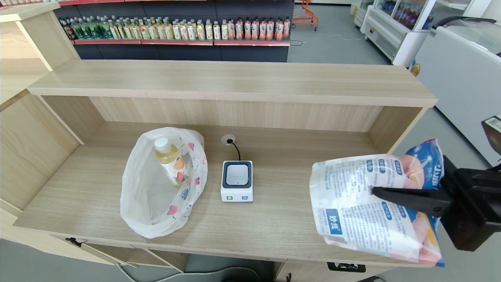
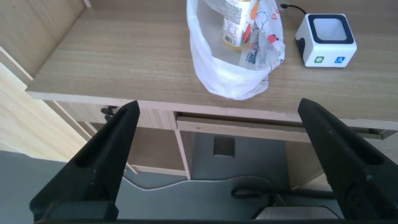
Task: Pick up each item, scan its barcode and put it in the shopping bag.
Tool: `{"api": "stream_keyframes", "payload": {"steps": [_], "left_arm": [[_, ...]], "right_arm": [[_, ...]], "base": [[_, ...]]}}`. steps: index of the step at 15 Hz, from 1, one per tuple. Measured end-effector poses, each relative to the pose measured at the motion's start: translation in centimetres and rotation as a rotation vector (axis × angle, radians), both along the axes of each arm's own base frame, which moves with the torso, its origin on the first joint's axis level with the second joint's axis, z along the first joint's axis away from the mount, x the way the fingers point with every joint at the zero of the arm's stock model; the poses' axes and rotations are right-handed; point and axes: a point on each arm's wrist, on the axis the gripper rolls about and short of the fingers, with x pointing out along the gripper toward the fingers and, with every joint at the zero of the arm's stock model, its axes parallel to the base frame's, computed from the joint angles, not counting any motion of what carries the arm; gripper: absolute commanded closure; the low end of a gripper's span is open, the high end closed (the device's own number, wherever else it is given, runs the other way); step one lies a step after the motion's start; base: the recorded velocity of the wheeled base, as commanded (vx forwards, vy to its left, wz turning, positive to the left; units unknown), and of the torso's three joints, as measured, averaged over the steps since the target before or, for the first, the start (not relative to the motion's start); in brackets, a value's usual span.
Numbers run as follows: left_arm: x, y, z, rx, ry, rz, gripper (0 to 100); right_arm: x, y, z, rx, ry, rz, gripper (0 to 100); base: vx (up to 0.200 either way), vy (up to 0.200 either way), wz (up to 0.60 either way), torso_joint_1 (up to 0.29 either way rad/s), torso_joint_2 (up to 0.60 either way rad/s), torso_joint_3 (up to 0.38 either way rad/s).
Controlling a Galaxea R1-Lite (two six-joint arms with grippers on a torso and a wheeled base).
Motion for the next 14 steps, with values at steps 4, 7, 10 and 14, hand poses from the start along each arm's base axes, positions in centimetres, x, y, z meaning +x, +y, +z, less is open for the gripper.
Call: {"api": "stream_keyframes", "payload": {"steps": [4,7,10,14], "left_arm": [[0.0,0.0,0.0,0.0,0.0,0.0,0],[0.0,0.0,0.0,0.0,0.0,0.0,0],[0.0,0.0,0.0,0.0,0.0,0.0,0],[0.0,0.0,0.0,0.0,0.0,0.0,0]], "right_arm": [[0.3,-2.1,-1.1,-0.243,-0.499,-0.19,100],[0.1,-3.3,-1.8,-0.418,-0.707,-0.261,100],[-0.2,-3.6,-1.8,-0.509,-0.758,-0.355,100],[-2.3,-3.0,-3.0,-0.598,-0.738,-0.455,100]], "base": [[0.0,0.0,0.0,0.0,0.0,0.0],[0.0,0.0,0.0,0.0,0.0,0.0],[0.0,0.0,0.0,0.0,0.0,0.0],[0.0,0.0,0.0,0.0,0.0,0.0]]}}
